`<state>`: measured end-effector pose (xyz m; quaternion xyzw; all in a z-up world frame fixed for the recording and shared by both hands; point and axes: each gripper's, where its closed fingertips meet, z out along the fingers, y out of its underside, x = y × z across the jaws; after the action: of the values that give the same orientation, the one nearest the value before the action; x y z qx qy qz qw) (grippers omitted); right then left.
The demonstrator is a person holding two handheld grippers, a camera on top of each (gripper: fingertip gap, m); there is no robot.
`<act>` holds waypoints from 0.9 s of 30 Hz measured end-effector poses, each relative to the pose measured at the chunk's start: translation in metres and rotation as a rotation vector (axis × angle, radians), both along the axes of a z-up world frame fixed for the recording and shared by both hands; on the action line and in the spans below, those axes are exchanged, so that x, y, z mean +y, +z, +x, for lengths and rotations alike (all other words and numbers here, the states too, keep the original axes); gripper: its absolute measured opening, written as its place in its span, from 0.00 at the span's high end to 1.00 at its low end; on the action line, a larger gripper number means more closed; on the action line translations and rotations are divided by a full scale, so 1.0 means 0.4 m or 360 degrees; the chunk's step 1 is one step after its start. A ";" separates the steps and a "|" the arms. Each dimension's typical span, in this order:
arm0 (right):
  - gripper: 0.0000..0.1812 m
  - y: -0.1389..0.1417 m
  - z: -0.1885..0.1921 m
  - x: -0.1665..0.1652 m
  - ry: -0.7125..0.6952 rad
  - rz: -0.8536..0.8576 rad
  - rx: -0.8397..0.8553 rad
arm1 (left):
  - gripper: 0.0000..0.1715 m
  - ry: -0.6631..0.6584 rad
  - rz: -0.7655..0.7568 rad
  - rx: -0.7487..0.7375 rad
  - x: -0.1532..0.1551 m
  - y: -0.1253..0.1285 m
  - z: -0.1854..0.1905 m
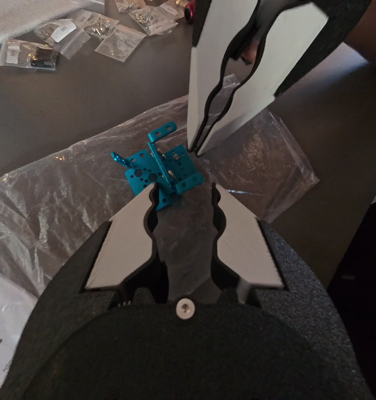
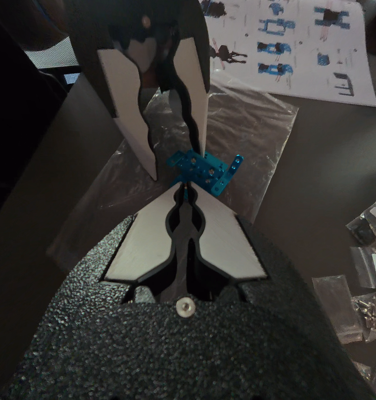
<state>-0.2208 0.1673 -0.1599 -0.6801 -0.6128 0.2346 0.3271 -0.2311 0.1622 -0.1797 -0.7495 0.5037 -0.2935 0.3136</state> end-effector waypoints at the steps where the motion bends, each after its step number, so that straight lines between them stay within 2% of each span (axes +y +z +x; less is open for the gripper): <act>1: 0.99 -0.007 -0.004 0.000 -0.0004 0.0002 0.0005 | 0.72 -0.0010 -0.0003 -0.0009 -0.002 0.001 0.003; 7: 0.98 -0.062 -0.003 0.003 -0.0019 -0.0001 -0.0111 | 0.76 0.0001 0.0014 0.0002 0.004 0.000 0.010; 13: 0.99 -0.051 0.011 -0.008 0.0002 -0.0039 -0.0135 | 0.79 0.0011 -0.0005 -0.0021 0.006 0.000 0.009; 16: 0.99 -0.058 0.054 -0.024 0.0052 -0.0049 -0.0264 | 0.81 0.0016 -0.0033 -0.0036 0.008 0.002 0.006; 22: 0.99 -0.077 0.092 -0.045 0.0082 -0.0241 -0.0326 | 0.80 0.0007 -0.0086 -0.0059 0.009 0.004 0.004; 24: 0.98 -0.080 0.090 -0.047 0.0091 -0.0266 -0.0305 | 0.80 0.0006 -0.0084 -0.0057 0.010 0.003 0.005; 27: 0.89 -0.073 0.088 -0.041 0.0072 -0.0280 -0.0274 | 0.80 0.0002 -0.0078 -0.0055 0.009 0.003 0.006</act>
<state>-0.1857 0.1511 -0.1890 -0.7098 -0.6309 0.2356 0.2068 -0.2287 0.1657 -0.1786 -0.7522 0.4904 -0.3184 0.3038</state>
